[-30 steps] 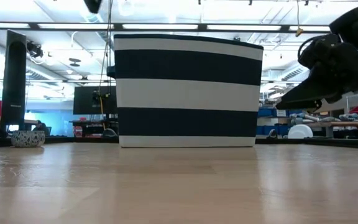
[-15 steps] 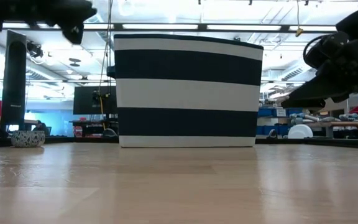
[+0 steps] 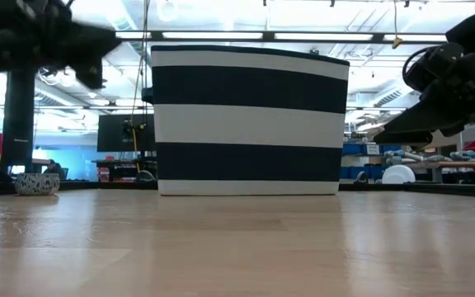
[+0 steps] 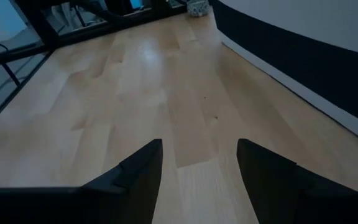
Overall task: Sort clothes
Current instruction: Return to Home Position
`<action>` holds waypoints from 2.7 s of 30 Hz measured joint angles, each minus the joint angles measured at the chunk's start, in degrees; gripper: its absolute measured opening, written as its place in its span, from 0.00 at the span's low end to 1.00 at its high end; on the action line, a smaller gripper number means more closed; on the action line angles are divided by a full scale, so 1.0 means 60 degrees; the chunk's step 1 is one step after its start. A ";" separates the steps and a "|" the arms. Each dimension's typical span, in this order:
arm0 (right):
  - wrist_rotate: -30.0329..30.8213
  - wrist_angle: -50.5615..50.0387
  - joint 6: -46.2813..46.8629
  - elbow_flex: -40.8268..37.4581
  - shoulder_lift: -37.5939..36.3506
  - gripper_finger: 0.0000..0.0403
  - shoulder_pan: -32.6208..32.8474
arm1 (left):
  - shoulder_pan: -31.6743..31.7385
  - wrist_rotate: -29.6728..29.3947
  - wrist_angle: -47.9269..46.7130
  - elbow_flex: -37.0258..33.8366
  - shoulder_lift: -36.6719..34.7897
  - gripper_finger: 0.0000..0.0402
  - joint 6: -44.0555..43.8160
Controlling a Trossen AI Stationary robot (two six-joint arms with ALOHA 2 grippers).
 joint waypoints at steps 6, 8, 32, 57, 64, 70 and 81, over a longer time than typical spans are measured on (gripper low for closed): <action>-0.0011 -0.0068 -0.0012 0.0000 0.0004 0.52 0.0000 | -0.0829 -0.1719 -0.0908 -0.0144 0.0018 0.21 -0.0133; -0.0011 -0.0066 -0.0051 0.0000 0.0000 0.52 0.0000 | -0.0943 -0.1749 -0.0956 -0.0144 0.0014 0.21 0.0145; -0.0011 -0.0297 -0.0293 0.0000 0.0000 0.52 0.0000 | -0.1023 -0.1668 -0.1707 -0.0148 -0.0133 0.21 0.0338; -0.0544 -0.0283 -0.0179 -0.0004 0.0004 0.52 0.0000 | -0.1015 -0.1322 -0.3853 -0.0149 -0.2716 0.21 0.0904; -0.0543 -0.0244 -0.0229 -0.0004 0.0004 0.52 0.0000 | -0.1015 -0.1220 -0.3788 -0.0152 -0.2628 0.21 0.0893; -0.0542 -0.0223 -0.0233 -0.0004 0.0004 0.52 0.0000 | -0.1015 -0.1242 -0.3152 -0.0152 -0.2628 0.21 0.0883; -0.0539 -0.0204 -0.0237 -0.0004 0.0004 0.52 0.0000 | -0.1015 -0.1246 -0.2981 -0.0152 -0.2624 0.21 0.0877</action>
